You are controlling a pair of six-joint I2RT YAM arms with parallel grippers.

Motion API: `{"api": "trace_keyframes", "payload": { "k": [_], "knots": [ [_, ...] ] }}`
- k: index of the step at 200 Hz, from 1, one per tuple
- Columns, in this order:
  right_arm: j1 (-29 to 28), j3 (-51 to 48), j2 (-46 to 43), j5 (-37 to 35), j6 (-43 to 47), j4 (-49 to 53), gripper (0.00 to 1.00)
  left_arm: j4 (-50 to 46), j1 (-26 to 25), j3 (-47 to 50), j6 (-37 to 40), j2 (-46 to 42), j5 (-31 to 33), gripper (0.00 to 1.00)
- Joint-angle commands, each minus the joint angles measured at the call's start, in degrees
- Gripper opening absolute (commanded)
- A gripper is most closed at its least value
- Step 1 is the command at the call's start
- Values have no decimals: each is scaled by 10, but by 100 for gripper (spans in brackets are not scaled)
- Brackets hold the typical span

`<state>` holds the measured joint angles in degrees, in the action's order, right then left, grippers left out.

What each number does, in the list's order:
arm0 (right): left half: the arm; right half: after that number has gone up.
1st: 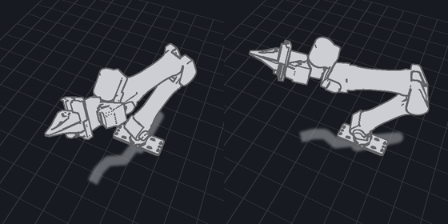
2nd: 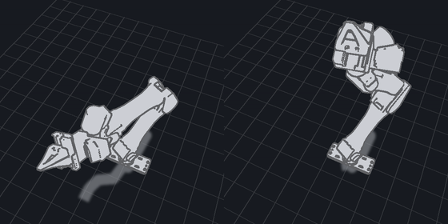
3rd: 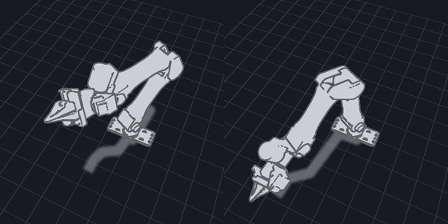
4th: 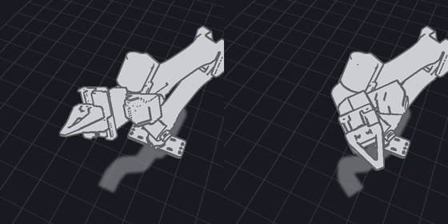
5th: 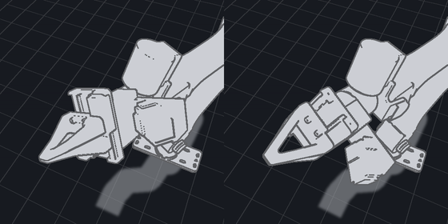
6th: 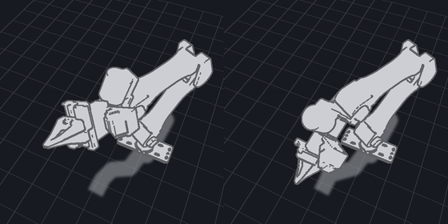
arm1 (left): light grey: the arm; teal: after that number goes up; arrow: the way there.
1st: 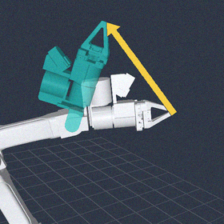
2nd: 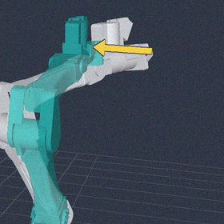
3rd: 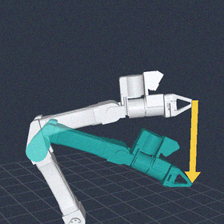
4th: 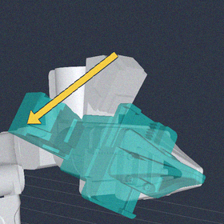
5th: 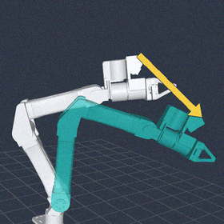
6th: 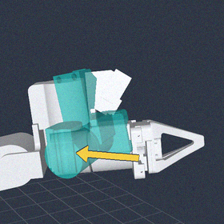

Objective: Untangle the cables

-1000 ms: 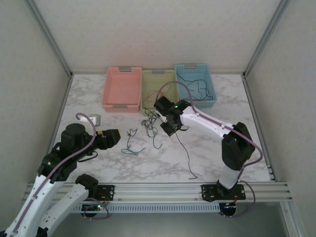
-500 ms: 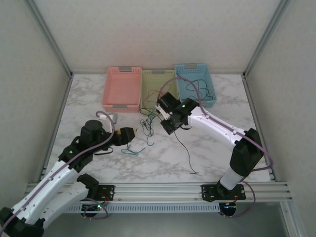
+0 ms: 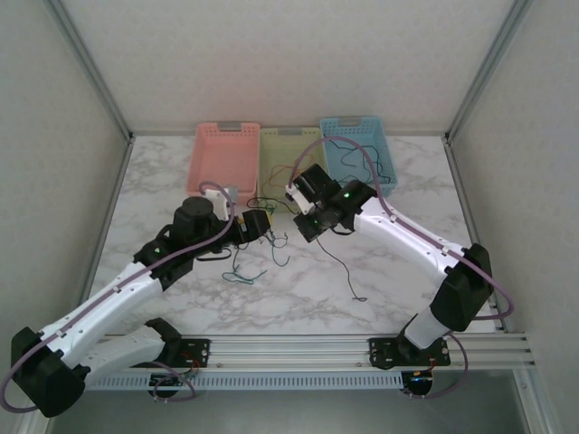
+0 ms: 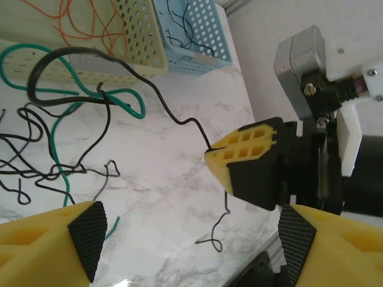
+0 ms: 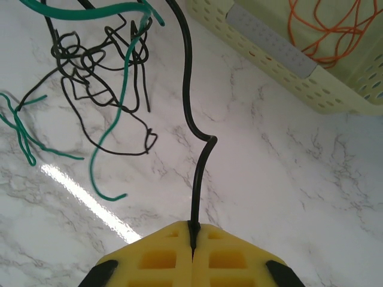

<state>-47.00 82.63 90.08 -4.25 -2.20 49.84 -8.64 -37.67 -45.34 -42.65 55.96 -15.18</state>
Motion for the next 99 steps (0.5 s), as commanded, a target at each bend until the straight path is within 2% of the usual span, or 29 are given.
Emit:
{"api": "trace_keyframes", "payload": {
  "k": [1, 52, 68, 99],
  "knots": [
    [-8, 3, -23, 6, -8, -23, 0, 16, -7, -21, -62, 9, 35, 77],
    [-10, -4, -32, -2, -18, -42, 0, -25, -15, -15, -49, 1, 79, 76],
    [-10, -3, -35, 0, -23, -45, 0, -41, -16, -24, -16, 0, 73, 71],
    [-10, 7, -41, 5, -37, -37, 0, -102, -18, -39, 81, -43, 76, 71]
  ]
}}
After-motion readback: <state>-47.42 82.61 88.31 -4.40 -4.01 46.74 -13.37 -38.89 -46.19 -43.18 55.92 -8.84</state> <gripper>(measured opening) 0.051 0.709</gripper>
